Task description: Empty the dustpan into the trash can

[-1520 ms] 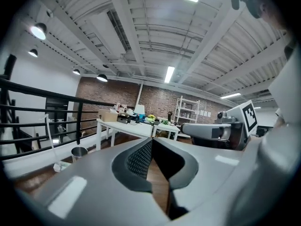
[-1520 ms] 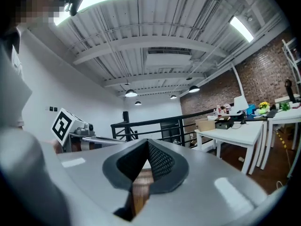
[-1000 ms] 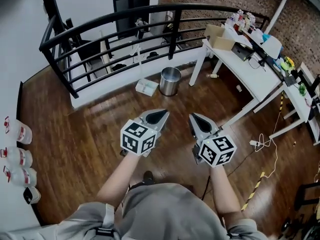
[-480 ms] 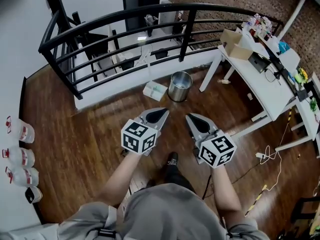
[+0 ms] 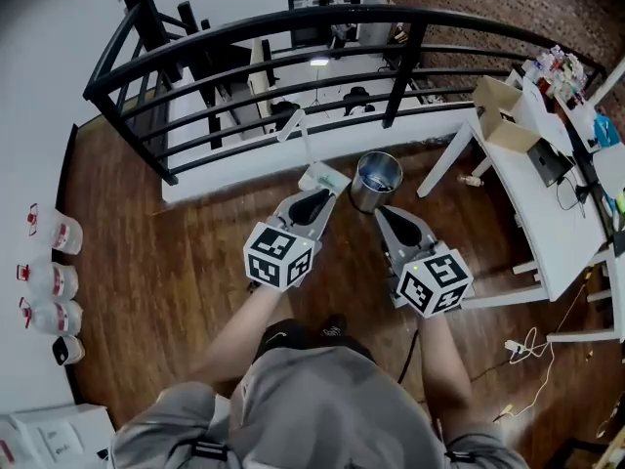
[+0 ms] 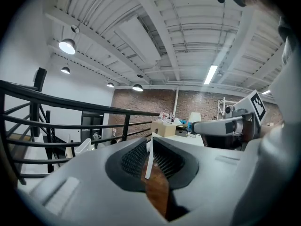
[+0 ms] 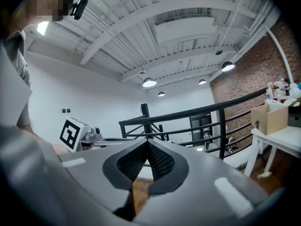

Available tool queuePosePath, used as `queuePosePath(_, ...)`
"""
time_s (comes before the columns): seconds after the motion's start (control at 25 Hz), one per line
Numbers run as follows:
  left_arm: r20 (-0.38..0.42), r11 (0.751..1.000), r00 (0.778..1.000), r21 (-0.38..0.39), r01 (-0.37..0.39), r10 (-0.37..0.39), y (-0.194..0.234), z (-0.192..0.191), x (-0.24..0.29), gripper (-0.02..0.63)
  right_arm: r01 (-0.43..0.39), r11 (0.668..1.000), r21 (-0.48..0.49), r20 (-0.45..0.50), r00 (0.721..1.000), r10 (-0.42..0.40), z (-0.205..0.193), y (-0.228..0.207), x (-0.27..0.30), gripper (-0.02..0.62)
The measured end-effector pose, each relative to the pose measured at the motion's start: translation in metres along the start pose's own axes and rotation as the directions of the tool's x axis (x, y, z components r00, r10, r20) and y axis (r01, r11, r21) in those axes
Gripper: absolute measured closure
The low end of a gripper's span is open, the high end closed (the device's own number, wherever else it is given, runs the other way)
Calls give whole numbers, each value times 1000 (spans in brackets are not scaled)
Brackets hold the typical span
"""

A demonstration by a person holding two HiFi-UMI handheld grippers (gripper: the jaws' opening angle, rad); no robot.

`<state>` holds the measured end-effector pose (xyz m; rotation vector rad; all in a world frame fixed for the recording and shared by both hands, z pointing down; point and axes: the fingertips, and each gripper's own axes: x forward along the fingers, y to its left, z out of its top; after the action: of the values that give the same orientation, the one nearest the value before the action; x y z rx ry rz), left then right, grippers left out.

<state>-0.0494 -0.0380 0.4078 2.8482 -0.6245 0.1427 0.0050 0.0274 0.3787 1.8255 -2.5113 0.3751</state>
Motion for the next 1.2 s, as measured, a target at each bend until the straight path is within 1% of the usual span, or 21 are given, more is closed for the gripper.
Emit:
queuePosePath(0.12,-5,1000,1000,-9,-12,12,17,2,28,597,-6,1000,28,5,1000,6,5,-28,23,595)
queuePosePath(0.24,-17,999,1000,-23,-24,24,40,0,62,598,-19,999,38,-10,1000,19,8,-53,50,595)
queuePosePath(0.36,-21,999,999,-24,-39,39,67,-7,101,600,8,1000,19,-25,1000,-8,10,-89,81,595)
queuePosePath(0.52,-37,998,998,-50,-49,47,111,-20,130,601,42,999,14,-70,997,-41,7,-122,131,595)
queuePosePath(0.68,-45,994,997,-86,-71,68,151,-22,164,601,45,999,2,-121,992,-44,12,-149,175,595)
queuePosePath(0.84,-67,989,992,-97,-112,106,181,-28,189,601,54,999,6,-129,990,-52,10,-176,210,595)
queuePosePath(0.96,-98,981,983,-102,-163,153,201,-35,198,601,33,999,21,-148,988,-29,4,-187,232,595)
queuePosePath(1.08,-128,969,969,-101,-224,211,216,-52,214,601,4,999,40,-163,987,2,0,-202,244,595)
queuePosePath(1.16,-151,957,954,-99,-274,258,228,-66,225,601,-18,998,63,-163,986,28,-3,-213,251,595)
queuePosePath(1.2,-168,947,943,-103,-306,286,235,-74,229,601,-33,996,77,-164,985,45,-5,-217,255,595)
